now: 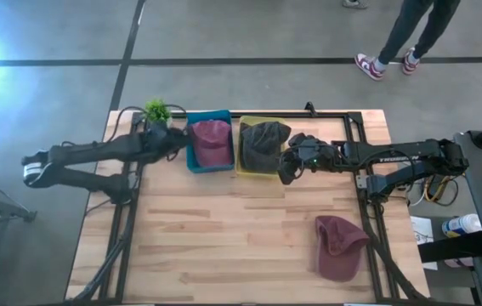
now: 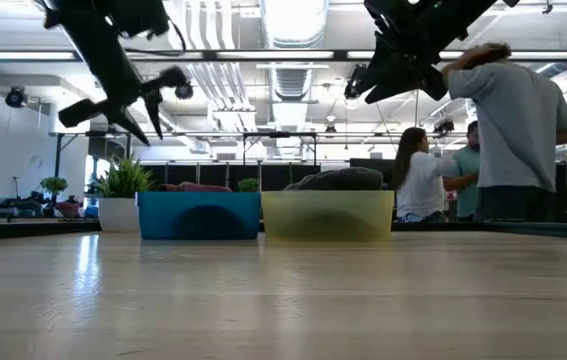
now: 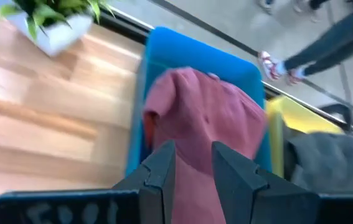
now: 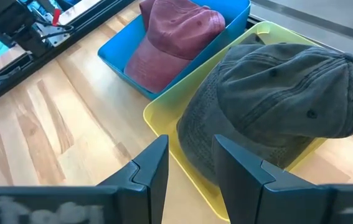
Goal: Pick & Place hat
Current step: Put the left red cap into the blue bin
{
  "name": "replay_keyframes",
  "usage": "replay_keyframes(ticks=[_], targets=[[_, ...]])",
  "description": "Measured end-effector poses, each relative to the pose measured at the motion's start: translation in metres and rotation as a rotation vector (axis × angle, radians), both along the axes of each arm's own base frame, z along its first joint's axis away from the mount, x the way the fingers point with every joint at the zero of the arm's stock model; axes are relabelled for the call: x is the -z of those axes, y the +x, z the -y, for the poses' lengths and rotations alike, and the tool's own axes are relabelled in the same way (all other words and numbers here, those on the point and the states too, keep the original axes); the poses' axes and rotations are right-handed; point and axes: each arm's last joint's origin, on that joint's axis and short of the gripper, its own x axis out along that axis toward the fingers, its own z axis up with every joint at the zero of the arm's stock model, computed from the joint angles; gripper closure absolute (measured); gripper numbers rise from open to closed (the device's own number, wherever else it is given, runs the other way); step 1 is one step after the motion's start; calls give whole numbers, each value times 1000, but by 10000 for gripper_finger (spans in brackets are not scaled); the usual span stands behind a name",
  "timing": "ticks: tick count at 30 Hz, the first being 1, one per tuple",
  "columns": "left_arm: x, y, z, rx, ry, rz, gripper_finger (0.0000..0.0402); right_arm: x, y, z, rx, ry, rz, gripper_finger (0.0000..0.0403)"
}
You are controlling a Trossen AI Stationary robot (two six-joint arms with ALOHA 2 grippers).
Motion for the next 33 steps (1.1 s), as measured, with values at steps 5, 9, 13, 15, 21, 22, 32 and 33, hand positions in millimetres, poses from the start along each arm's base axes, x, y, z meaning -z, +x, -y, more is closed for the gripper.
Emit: replay_keyframes(ticks=[5,9,13,15,21,22,32,33], targets=[[12,7,-31,-19,-11,-72,305,0,0,0,5,-4,0,282],[25,24,-57,49,-23,-39,305,0,0,0,5,-4,-1,282],[49,31,-72,46,-74,-144,305,1,0,0,6,-5,-5,282],[61,31,-77,32,-111,-197,305,1,0,0,6,-5,-5,282],[71,45,-87,31,-70,-180,305,1,-1,1,22,-21,-8,282],[70,49,-89,34,-42,-158,305,1,-1,1,26,-24,-9,282],[111,69,-104,69,-94,-195,305,7,-3,2,31,-19,-31,282],[111,70,-104,71,-102,-191,305,7,-3,2,31,-18,-41,282]])
